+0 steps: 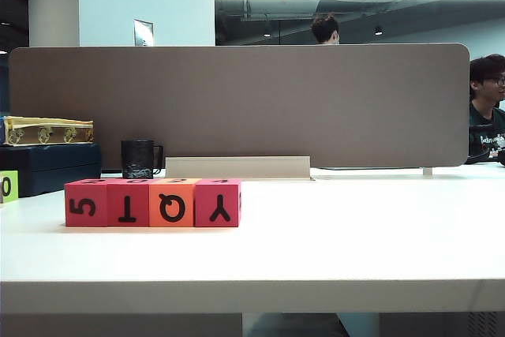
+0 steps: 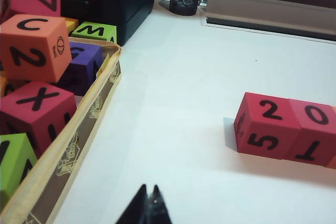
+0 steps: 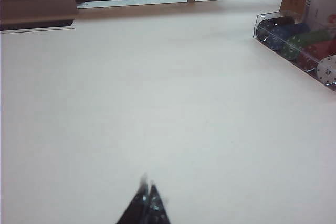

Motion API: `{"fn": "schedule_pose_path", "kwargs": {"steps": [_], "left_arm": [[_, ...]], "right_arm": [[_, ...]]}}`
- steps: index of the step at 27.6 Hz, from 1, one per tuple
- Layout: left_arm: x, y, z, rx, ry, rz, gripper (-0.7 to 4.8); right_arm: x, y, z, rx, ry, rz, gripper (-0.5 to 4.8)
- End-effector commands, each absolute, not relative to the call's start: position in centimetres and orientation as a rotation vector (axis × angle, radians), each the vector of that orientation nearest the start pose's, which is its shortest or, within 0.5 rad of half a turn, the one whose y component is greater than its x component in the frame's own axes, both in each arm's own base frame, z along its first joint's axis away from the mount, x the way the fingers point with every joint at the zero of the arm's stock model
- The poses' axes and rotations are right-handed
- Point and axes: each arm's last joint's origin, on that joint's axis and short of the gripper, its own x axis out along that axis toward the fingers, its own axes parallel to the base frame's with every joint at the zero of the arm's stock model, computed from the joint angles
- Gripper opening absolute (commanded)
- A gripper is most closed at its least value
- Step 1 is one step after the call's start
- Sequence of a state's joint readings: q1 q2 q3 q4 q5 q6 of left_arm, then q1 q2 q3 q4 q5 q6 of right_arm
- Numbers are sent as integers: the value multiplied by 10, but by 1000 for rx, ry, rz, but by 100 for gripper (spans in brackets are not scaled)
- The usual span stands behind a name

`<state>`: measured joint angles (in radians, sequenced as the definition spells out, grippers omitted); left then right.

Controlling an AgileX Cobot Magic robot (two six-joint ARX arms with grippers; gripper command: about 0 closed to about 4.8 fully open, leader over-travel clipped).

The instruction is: Select the appropriate blocks from the scattered letter blocks on the table and arrange them in a row to spell out "2024".

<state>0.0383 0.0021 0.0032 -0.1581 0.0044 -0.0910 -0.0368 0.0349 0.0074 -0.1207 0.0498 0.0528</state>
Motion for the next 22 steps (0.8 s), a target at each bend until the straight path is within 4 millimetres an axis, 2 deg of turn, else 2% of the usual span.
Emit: {"fn": "schedule_pose_path", "kwargs": {"steps": [1,22], "left_arm": [[96,4,150,-97,152,40,-5],[96,4,150,-97,152,40,-5]], "right_arm": [[98,-5,149,40,155,-94,-4],[96,-6,147,-3,180,-94,-4]]}}
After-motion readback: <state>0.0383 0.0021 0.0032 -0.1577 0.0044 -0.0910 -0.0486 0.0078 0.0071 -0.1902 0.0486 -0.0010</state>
